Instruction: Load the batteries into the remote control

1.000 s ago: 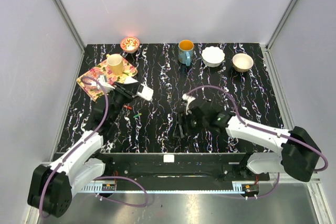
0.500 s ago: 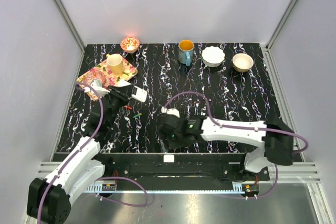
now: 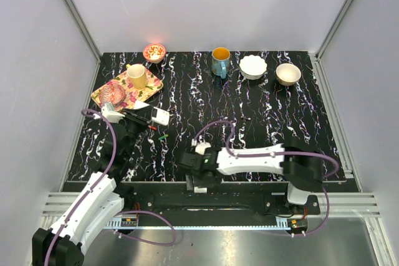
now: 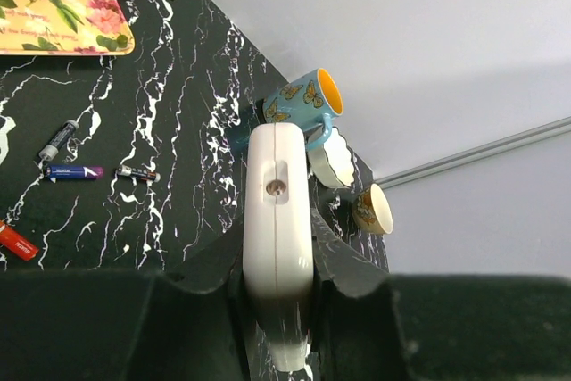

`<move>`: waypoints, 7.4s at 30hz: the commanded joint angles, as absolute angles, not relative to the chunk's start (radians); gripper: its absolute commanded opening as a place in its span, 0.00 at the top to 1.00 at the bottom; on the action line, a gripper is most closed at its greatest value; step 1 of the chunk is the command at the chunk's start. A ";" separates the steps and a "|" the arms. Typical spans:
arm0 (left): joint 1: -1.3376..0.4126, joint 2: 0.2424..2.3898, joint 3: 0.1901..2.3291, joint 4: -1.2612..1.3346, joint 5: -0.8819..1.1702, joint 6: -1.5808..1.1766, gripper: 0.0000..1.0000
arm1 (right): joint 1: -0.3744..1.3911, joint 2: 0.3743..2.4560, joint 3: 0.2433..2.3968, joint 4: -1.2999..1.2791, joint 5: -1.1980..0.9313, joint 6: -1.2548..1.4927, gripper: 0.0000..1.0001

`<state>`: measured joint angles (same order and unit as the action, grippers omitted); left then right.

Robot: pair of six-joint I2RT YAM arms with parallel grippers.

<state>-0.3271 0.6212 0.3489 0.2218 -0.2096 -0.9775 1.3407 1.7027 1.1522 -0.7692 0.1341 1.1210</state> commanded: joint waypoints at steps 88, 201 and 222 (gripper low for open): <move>-0.371 0.719 0.337 0.282 0.080 -1.040 1.00 | 0.569 1.933 1.483 -0.684 0.216 0.776 0.24; -0.313 0.871 0.224 0.923 0.678 -1.104 1.00 | 0.425 1.833 1.181 -0.348 0.321 0.483 0.26; -0.319 0.862 0.212 0.911 0.675 -1.106 1.00 | 0.425 1.879 1.155 -0.354 0.298 0.502 0.46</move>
<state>-0.3145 0.8776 0.2180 0.8551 0.6563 -1.1049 0.4191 1.8675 1.1526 -0.3458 0.3042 0.4931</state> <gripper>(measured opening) 0.256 0.555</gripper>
